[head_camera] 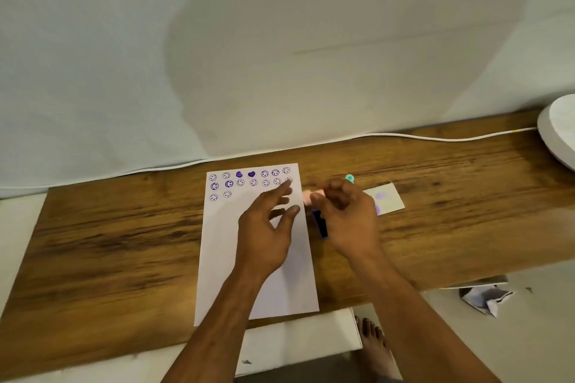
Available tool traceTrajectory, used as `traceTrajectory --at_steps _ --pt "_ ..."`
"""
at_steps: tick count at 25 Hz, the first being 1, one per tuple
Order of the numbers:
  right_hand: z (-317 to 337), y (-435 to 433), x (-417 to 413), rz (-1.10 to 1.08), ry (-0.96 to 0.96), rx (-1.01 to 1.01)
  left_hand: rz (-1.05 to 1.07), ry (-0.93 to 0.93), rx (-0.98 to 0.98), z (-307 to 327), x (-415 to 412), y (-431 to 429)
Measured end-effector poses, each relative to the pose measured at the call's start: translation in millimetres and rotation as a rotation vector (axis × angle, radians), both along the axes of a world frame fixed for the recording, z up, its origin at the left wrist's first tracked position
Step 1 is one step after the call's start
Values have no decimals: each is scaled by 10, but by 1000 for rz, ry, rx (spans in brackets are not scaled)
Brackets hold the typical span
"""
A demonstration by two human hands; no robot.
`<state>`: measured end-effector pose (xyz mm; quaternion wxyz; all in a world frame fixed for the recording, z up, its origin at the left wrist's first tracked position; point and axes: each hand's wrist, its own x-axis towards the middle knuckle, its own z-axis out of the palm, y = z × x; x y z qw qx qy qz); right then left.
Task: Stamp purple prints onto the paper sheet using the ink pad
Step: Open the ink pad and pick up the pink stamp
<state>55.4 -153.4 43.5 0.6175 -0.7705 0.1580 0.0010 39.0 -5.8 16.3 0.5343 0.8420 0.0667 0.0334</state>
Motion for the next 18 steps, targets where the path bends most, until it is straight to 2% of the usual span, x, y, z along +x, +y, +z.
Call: traceTrajectory --at_steps 3,8,18 --pt "1 -50 -202 8 96 104 -83 53 -37 76 -66 -63" --pt "16 -105 -199 67 154 198 -60 123 -113 50 -87 -10" --pt "-127 -138 -153 277 63 -83 -60 227 -165 24 -41 77"
